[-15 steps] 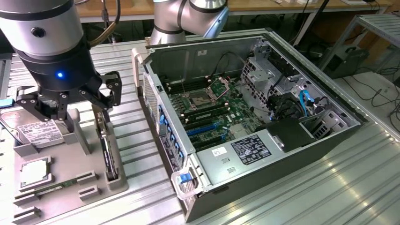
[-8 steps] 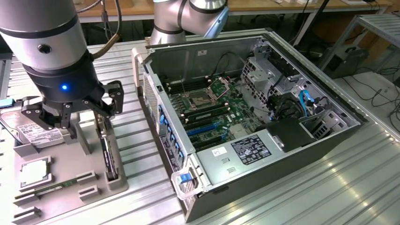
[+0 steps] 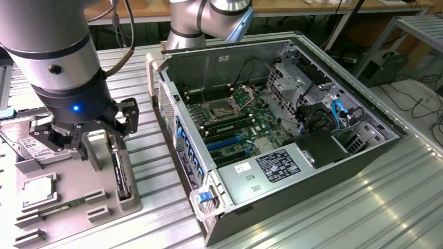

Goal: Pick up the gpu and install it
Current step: 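Pick up the gpu and move the gpu toward the slot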

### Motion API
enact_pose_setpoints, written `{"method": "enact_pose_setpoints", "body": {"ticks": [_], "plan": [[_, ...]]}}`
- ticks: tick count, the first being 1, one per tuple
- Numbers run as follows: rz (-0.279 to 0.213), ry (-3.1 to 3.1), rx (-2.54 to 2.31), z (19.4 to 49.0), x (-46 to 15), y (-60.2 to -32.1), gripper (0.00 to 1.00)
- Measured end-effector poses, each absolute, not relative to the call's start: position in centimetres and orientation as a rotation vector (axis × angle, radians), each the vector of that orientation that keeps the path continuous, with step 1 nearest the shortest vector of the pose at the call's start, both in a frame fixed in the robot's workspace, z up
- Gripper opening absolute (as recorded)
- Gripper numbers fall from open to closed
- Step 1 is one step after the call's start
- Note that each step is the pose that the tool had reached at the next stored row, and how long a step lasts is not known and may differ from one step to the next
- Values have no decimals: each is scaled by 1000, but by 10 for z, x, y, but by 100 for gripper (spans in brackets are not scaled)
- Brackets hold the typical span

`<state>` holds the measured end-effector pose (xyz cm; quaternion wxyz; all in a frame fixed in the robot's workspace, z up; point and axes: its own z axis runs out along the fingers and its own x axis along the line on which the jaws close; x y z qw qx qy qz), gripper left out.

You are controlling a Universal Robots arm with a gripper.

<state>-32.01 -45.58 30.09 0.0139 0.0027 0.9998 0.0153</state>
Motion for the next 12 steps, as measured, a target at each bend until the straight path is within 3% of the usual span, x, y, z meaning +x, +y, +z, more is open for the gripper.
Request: {"method": "enact_pose_setpoints", "body": {"ticks": [12], "plan": [[48, 3113, 8, 278, -317, -456, 66]]}}
